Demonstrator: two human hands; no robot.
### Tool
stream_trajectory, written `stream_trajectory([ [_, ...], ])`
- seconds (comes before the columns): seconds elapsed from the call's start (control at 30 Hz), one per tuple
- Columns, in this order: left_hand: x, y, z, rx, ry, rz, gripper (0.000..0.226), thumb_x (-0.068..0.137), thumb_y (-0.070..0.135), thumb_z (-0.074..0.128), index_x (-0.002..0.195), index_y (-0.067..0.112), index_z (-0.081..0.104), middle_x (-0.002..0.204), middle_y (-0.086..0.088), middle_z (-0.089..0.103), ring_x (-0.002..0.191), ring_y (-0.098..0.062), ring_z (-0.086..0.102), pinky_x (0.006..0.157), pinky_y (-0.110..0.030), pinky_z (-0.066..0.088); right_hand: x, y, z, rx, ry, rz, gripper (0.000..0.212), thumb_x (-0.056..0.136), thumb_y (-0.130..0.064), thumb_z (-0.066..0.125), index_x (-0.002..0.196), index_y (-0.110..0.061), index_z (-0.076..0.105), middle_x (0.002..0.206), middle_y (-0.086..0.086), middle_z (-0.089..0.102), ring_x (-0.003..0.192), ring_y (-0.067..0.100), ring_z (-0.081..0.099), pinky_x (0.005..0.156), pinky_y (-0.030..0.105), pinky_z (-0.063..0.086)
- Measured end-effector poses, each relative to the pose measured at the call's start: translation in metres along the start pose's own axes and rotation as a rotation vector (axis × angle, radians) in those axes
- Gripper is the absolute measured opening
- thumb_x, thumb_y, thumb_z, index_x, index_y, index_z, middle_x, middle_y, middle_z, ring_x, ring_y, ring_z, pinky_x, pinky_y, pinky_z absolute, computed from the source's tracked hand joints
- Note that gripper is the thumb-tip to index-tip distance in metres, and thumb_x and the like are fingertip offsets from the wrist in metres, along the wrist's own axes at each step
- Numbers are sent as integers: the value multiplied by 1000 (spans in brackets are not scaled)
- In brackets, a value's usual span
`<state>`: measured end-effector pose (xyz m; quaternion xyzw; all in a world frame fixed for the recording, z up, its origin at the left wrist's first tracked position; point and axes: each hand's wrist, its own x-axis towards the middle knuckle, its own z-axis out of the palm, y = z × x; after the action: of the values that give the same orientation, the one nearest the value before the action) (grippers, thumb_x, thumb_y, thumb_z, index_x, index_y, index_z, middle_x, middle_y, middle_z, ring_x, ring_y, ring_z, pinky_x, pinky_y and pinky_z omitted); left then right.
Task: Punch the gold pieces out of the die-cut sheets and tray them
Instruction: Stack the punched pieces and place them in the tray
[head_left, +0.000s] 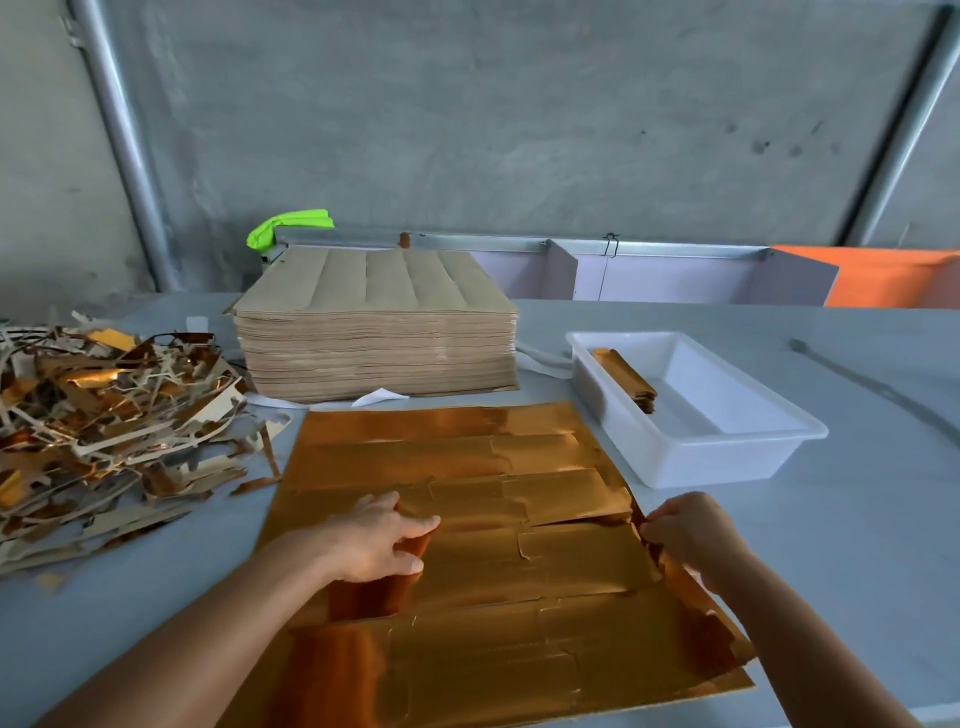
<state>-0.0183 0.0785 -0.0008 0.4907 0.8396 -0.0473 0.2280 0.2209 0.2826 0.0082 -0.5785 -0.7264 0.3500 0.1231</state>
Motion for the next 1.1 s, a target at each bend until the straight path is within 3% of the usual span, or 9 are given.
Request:
stream_trajectory([
  [0.17,-1,3,-10,27,-48,-1,59,94,47,48,145,49,18,160,-5,3,146,-29,4,114,-50,19,0,-7,-11,-91,-193,16,15,87,-6,63,96,5,67,91,19,67,79,22,63,71,25,51],
  [0.3,-5,18,-20,96,-46,0,57,94,49,48,146,41,27,149,-2,31,135,-23,33,103,-37,34,-3,-21,-27,9,-229,-13,10,87,-10,66,93,-2,69,94,15,69,79,20,65,56,21,48],
  [0.43,-12,50,-25,-34,173,120,56,89,50,55,139,27,44,142,0,45,129,-17,44,103,-33,39,-3,-38,-33,122,-243,-79,10,86,-21,69,84,-11,70,88,8,69,82,21,64,59,24,45],
  [0.53,-17,80,-24,-220,332,275,64,84,54,58,138,22,46,143,2,46,131,-14,43,105,-32,40,-2,-46,-26,108,-246,-125,17,87,-26,68,75,-14,68,79,6,66,72,15,61,60,23,43],
  [0.67,-23,113,-17,-403,420,399,84,70,67,63,138,22,46,136,3,50,118,-10,50,93,-25,46,0,-53,-19,172,-280,-107,21,86,-26,69,70,-13,66,68,4,65,59,10,59,58,20,42],
  [0.8,-26,139,-3,-427,500,412,93,60,82,59,132,27,40,128,9,45,112,-6,45,93,-27,46,0,-61,-20,171,-313,-98,25,86,-30,68,68,-13,66,61,-1,67,49,6,60,49,16,44],
  [0.87,-23,147,2,-401,558,359,97,58,84,58,134,28,35,130,9,41,114,-7,43,93,-26,45,-2,-63,-20,192,-355,-73,29,86,-37,67,70,-12,68,59,-1,69,47,6,60,55,19,48],
  [1.0,-17,151,6,-410,594,308,98,59,82,61,135,28,31,132,10,35,117,-9,42,93,-28,47,-9,-57,-16,605,-528,53,35,88,-37,62,72,-6,62,59,8,65,48,15,62,47,23,51],
  [1.1,-15,141,6,-579,561,359,76,64,74,64,124,33,44,123,16,38,111,-3,43,86,-21,47,-13,-47,-10,814,-666,-74,31,87,-30,58,86,-1,68,82,14,68,72,22,65,62,32,56],
])
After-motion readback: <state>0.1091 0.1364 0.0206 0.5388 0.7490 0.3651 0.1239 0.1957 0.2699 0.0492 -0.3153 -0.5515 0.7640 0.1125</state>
